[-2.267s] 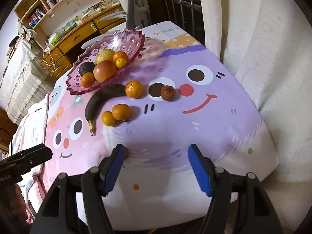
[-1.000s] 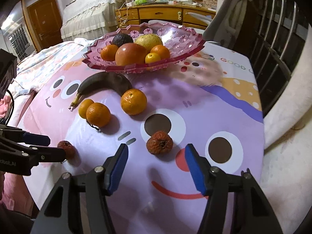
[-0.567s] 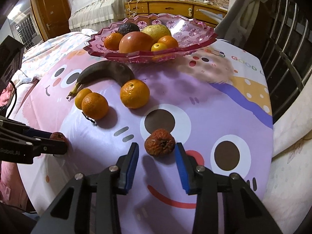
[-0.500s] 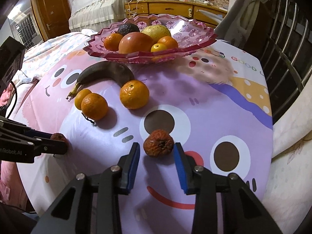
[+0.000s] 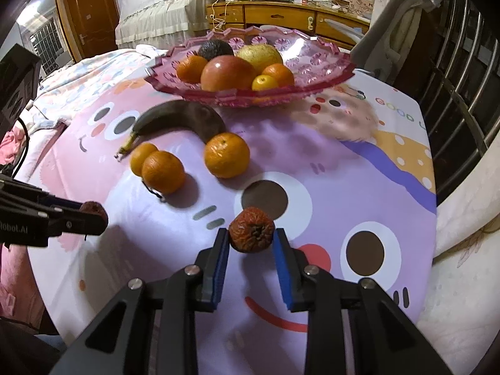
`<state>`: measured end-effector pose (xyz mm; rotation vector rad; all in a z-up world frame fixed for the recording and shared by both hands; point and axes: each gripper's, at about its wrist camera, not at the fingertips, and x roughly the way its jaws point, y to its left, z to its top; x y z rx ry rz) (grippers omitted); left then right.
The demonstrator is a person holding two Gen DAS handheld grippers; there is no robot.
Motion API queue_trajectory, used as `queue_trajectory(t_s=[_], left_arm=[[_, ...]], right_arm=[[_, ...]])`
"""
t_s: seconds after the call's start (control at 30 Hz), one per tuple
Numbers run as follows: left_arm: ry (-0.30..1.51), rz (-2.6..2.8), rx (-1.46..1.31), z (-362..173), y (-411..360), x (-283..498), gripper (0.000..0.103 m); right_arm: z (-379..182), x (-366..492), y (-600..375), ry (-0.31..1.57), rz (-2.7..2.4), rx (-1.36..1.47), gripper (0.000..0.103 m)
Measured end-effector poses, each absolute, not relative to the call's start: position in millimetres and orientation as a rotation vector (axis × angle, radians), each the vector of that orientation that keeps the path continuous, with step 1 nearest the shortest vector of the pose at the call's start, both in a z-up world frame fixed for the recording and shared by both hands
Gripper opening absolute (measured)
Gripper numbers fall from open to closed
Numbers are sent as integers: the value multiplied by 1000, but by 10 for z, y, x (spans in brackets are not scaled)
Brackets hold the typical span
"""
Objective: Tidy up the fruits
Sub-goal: 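Carry the lychee to the pink bowl with the left gripper while the right gripper carries its lychee there, then open the left gripper over the bowl while the right gripper releases its lychee into it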
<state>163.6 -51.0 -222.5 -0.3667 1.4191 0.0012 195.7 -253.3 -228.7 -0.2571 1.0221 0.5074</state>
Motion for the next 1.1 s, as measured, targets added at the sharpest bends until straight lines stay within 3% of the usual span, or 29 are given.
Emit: queue_trajectory(t_s=[0.5,1.1], left_arm=[[1177,-81,-303,-1354,-280,2273,31],[1153,-248,-222,-1309,-208,3035,31]], right_arm=[[-1461,2176,-2265,864,511,-160,29],[-1371,2647,-1924,850,387,-41,29]])
